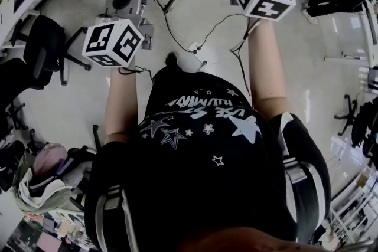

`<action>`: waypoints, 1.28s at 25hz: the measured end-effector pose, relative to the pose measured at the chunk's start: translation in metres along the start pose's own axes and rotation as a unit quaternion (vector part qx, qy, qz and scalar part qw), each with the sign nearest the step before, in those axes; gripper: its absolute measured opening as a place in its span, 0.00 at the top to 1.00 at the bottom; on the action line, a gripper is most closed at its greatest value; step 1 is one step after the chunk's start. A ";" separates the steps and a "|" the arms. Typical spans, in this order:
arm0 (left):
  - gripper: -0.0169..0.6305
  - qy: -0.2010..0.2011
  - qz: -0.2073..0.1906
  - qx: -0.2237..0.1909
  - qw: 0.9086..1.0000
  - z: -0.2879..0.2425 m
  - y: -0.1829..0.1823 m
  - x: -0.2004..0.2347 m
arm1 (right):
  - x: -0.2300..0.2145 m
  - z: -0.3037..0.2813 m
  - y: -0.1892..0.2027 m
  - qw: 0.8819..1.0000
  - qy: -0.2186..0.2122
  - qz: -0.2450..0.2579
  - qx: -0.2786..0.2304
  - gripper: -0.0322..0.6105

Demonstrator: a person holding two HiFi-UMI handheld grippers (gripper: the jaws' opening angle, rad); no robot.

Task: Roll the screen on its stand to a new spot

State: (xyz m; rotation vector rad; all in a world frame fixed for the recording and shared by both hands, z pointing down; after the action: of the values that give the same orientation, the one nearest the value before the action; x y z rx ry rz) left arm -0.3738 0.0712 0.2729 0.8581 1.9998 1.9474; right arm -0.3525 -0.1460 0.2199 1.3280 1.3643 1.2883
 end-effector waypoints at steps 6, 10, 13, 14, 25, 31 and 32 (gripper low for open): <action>0.96 -0.028 0.006 -0.001 1.000 0.023 0.012 -0.007 | -0.023 0.022 0.009 1.000 0.007 -0.010 -0.009 0.69; 0.96 -0.030 0.009 0.008 0.999 0.025 0.021 -0.012 | -0.034 0.044 0.016 1.000 0.011 -0.007 -0.005 0.69; 0.96 -0.025 0.012 0.011 1.000 0.020 0.023 -0.017 | -0.039 0.057 0.019 1.000 0.011 -0.010 -0.007 0.69; 0.96 -0.021 0.010 0.011 1.000 0.018 0.023 -0.020 | -0.043 0.062 0.020 1.000 0.012 -0.012 -0.008 0.69; 0.96 0.039 0.015 0.027 0.999 0.008 0.033 -0.040 | -0.066 0.135 0.030 0.997 0.065 -0.034 -0.013 0.70; 0.96 0.073 0.018 0.046 0.996 0.010 0.037 -0.041 | -0.075 0.182 0.036 0.993 0.105 -0.048 -0.021 0.71; 0.96 0.078 0.018 0.048 0.996 0.009 0.036 -0.041 | -0.075 0.189 0.038 0.993 0.109 -0.049 -0.021 0.71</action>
State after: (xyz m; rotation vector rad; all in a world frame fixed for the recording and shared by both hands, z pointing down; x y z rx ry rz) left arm -0.3272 0.0547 0.2973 0.7907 2.1969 2.0084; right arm -0.1530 -0.2004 0.2232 1.1028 1.5224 1.4178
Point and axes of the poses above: the fingertips, and each gripper's own axes: z backward along the fingers, x to its left, y out of its underside, the point moved 1 cm from there along z, backward along the fingers, and after that the axes turned 14 degrees about x, right-handed, at the moved point
